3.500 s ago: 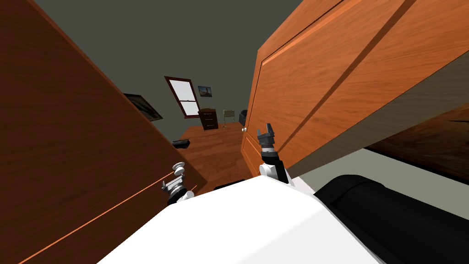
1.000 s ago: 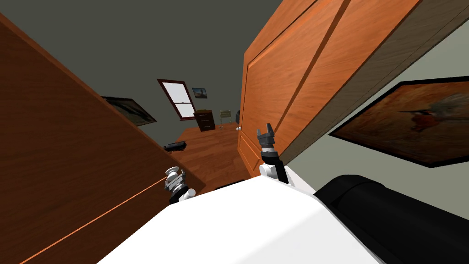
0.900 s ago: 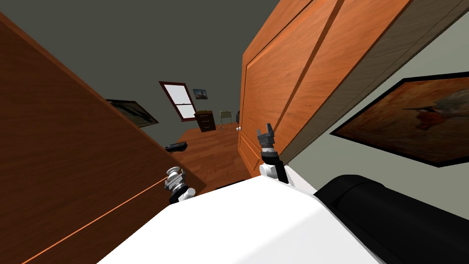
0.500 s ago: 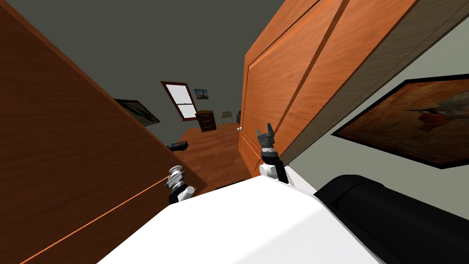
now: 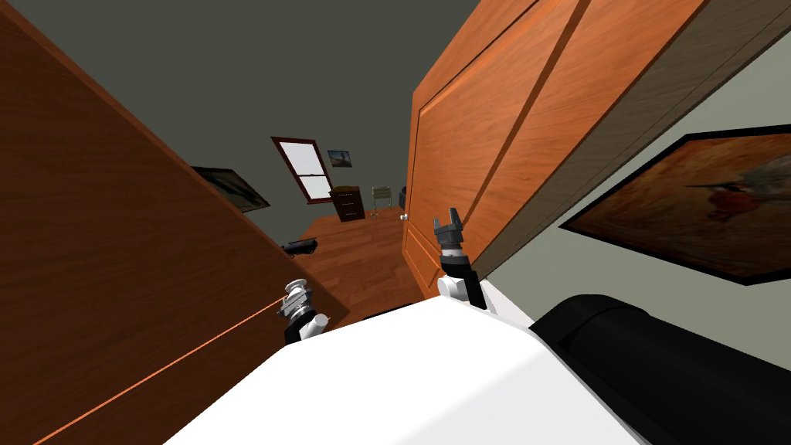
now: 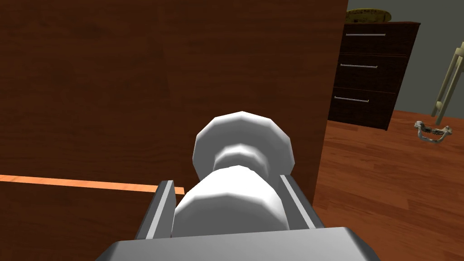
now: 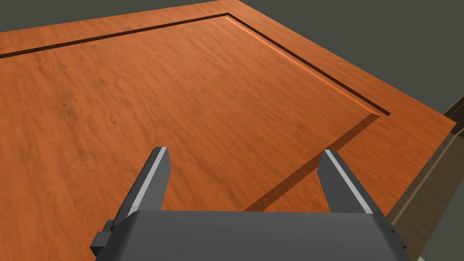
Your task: Push the door open
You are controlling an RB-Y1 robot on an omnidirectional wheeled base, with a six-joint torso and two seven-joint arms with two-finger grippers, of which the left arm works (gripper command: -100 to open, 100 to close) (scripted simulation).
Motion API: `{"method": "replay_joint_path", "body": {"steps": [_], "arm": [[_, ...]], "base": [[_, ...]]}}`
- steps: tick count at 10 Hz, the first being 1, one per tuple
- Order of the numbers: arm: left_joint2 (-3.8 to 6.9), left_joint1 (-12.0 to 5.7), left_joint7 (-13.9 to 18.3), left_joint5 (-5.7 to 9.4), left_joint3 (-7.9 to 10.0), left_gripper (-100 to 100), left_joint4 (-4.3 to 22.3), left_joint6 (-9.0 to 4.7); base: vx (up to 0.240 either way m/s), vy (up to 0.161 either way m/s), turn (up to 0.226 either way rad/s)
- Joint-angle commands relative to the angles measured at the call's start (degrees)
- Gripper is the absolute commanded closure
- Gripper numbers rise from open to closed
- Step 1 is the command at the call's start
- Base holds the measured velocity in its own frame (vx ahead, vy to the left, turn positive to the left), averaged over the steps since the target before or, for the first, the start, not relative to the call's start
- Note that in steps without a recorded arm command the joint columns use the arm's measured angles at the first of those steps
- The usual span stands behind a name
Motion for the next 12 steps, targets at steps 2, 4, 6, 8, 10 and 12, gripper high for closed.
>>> {"method": "replay_joint_path", "body": {"steps": [2,4,6,8,10,12], "arm": [[-0.64,-0.12,-1.2,0.73,1.62,100,-0.2,-1.09],[-1.27,-0.24,-2.2,1.41,3.14,100,-0.3,-2.11],[-1.86,-0.34,-3.2,2.03,4.5,100,-0.4,-3.03],[-2.78,-0.49,-4.6,2.93,6.52,100,-0.6,-4.38],[-3.29,-0.57,-5.4,3.41,7.58,100,-0.7,-5.1],[-4.4,-0.73,-6.9,4.38,9.73,100,-0.9,-6.54]], "base": [[0.131,0.083,-0.067],[0.157,0.12,-0.072],[0.176,0.144,-0.076],[0.152,0.167,-0.099],[0.173,0.15,-0.062],[0.136,0.131,-0.076]]}}
